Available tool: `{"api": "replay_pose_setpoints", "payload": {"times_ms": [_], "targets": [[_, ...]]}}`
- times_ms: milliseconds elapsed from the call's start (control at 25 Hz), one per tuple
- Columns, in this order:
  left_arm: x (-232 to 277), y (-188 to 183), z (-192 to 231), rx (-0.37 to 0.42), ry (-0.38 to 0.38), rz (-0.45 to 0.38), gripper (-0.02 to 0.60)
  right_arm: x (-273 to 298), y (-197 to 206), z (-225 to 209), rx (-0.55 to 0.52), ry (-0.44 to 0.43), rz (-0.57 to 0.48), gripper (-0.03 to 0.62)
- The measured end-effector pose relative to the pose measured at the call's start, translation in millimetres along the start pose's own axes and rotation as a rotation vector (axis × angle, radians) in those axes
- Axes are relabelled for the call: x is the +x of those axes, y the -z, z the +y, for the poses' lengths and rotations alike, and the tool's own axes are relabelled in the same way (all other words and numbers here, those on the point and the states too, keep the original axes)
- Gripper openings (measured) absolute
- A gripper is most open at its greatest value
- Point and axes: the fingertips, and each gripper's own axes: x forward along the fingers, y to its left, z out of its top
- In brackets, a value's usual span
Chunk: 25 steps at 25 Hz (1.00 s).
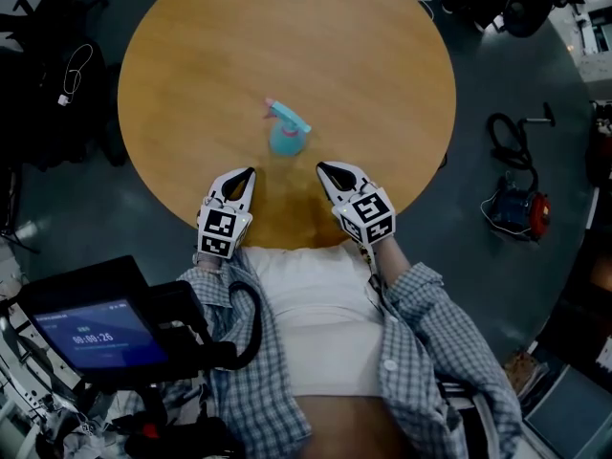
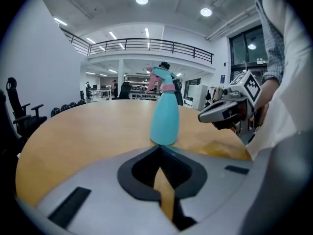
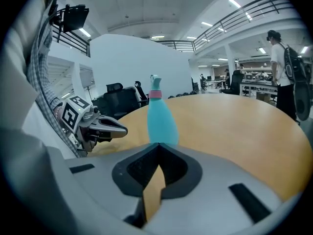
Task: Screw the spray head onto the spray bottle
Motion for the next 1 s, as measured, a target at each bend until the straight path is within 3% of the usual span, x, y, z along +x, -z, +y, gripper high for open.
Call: {"api": "replay_pose_setpoints", "payload": {"times_ms": [240, 560, 1000], "targets": [[2, -5, 7, -0.083, -0.022, -0.033, 0.004, 3, -1, 1, -0.025, -0.007, 0.011, -0.006], [6, 0, -1, -0.028, -0.002, -0.002, 0.003, 7, 2, 4, -0.047, -0.039, 0.028, -0.006], [8, 3, -7, -0.008, 0.026, 0.002, 0.004, 7, 8, 2, -0.02, -0.029, 0.035, -0.006]]}}
